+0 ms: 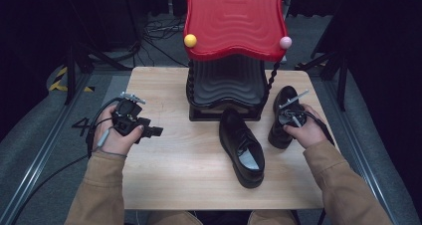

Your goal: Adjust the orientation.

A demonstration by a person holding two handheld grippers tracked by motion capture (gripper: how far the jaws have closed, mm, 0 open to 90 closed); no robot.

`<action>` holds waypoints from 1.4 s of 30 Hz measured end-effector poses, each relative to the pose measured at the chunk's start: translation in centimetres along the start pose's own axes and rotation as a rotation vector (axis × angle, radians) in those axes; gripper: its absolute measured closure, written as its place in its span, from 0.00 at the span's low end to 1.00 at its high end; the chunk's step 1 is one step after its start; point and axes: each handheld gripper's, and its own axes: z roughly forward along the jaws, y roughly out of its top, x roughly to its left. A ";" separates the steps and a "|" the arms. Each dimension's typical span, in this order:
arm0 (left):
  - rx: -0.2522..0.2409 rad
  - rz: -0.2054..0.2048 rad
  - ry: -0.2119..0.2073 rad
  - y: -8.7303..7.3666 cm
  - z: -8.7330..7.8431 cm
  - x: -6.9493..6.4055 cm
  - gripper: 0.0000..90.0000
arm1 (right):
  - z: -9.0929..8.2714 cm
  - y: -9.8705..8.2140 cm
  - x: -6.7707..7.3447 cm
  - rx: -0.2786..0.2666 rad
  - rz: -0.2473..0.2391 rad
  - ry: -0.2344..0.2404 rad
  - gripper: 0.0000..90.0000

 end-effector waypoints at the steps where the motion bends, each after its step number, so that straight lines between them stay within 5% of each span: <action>1: 0.001 -0.002 -0.001 0.1 0.1 0.0 0.42 | -0.2 -0.3 0.2 -0.003 -0.007 0.001 0.89; 6: 0.006 0.007 -0.006 0.5 0.4 -0.2 0.42 | -1.8 -1.8 1.7 -0.001 -0.107 -0.004 0.89; 12: 0.010 0.015 -0.008 0.9 0.7 -0.4 0.42 | -4.3 -4.3 4.5 -0.007 -0.226 0.052 0.88; 21: 0.019 0.026 -0.013 1.2 1.0 -0.9 0.42 | -5.3 -6.8 7.7 0.049 -0.376 0.096 0.88; 30: 0.020 0.021 -0.013 1.1 1.0 -0.8 0.42 | -5.1 -8.3 9.9 0.086 -0.473 0.121 0.87; 42: 0.027 0.016 -0.016 1.1 1.1 -0.8 0.42 | -4.5 -8.5 12.0 0.064 -0.550 0.191 0.87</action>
